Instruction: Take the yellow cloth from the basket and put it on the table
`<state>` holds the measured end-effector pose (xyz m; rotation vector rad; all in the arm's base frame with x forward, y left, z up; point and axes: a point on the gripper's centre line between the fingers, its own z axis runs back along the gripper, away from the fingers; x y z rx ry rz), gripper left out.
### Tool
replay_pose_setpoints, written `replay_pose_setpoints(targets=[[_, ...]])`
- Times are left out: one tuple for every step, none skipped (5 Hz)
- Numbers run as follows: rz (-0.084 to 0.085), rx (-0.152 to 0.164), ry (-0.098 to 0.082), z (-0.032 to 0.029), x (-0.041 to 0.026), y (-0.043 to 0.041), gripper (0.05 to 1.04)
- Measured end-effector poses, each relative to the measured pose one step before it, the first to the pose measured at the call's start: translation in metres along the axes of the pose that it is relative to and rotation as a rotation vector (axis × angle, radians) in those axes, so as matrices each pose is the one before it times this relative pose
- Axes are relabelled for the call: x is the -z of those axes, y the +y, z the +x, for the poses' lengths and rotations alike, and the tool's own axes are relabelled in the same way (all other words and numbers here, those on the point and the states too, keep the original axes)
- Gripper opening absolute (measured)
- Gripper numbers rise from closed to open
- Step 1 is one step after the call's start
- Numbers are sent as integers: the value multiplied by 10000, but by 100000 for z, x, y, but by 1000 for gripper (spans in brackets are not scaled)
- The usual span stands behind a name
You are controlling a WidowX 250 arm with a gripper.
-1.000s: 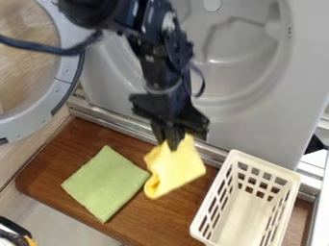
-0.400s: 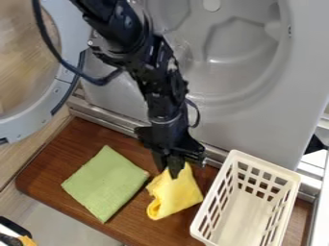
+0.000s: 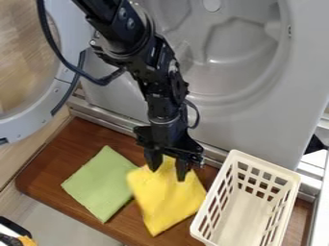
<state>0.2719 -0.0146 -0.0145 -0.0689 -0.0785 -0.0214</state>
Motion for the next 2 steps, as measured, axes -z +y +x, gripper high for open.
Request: replay_pose_setpoints(targets=[[217,395,-155,207,-499,-690,1012],[157,154,-199,204,-703,-218,1008]])
